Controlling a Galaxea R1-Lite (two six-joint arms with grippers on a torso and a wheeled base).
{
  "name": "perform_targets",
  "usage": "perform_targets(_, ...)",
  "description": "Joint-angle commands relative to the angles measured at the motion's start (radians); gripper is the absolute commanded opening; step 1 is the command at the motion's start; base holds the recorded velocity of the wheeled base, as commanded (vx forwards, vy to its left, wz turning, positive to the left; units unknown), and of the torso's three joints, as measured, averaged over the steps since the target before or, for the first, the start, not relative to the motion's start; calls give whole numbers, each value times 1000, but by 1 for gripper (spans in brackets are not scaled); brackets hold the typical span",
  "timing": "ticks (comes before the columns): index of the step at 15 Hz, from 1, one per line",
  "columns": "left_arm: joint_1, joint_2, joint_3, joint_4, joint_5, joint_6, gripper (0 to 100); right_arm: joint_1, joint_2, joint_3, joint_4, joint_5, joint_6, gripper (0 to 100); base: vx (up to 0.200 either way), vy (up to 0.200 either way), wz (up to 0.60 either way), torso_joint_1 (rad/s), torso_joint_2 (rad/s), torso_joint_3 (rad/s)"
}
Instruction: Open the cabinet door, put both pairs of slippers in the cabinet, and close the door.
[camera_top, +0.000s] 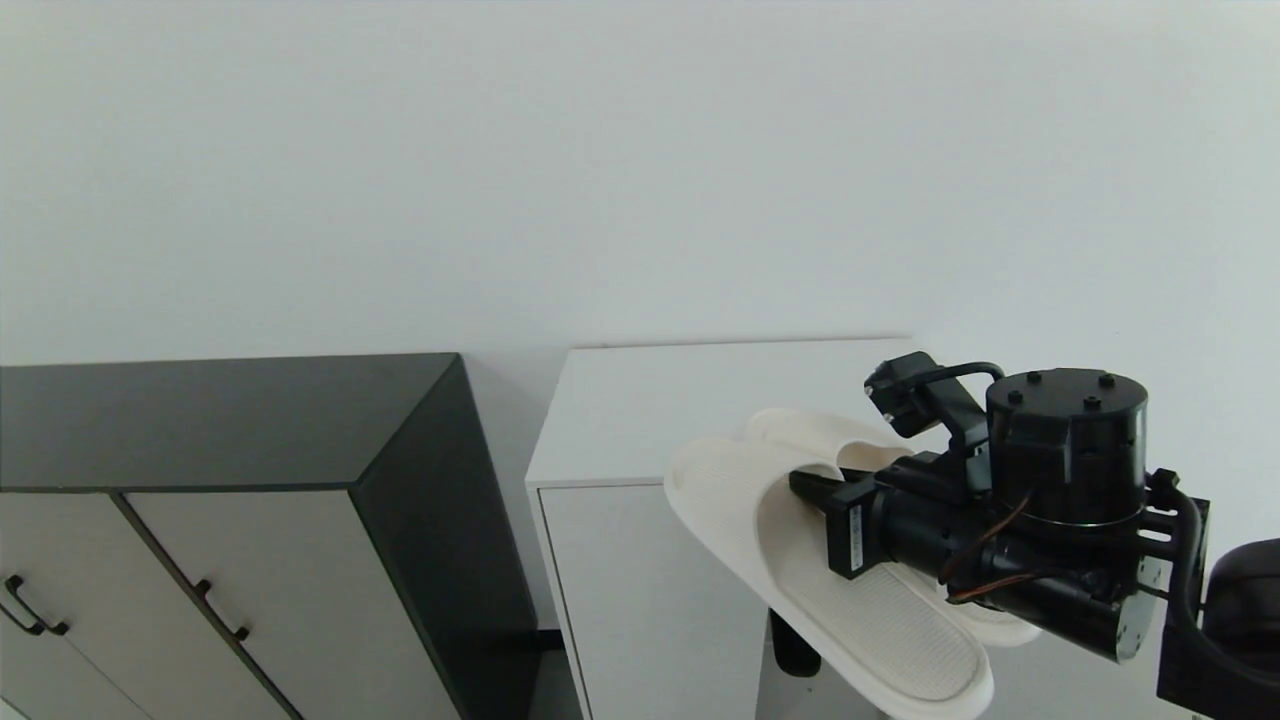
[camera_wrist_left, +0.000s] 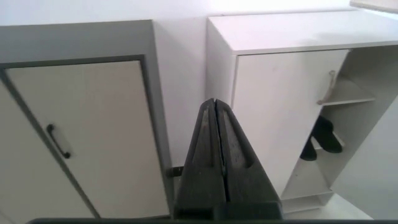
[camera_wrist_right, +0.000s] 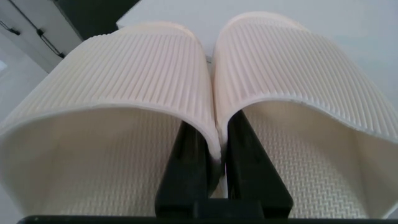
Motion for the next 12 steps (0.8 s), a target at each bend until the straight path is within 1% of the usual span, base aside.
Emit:
perform_targets(1,0,1,0,0,0,0,0,0,2,4,-2,0,0,0,0,-200,0,2,2,-2)
perform_targets(9,0,1,0,0,0,0,0,3,3,22,-23,4,-1,0,0,-200,0,1,1,3)
perform_targets(12,0,1,0,0,0,-1,0,15,-3,34,-25,4,-1,0,0,0,0,0,0,0)
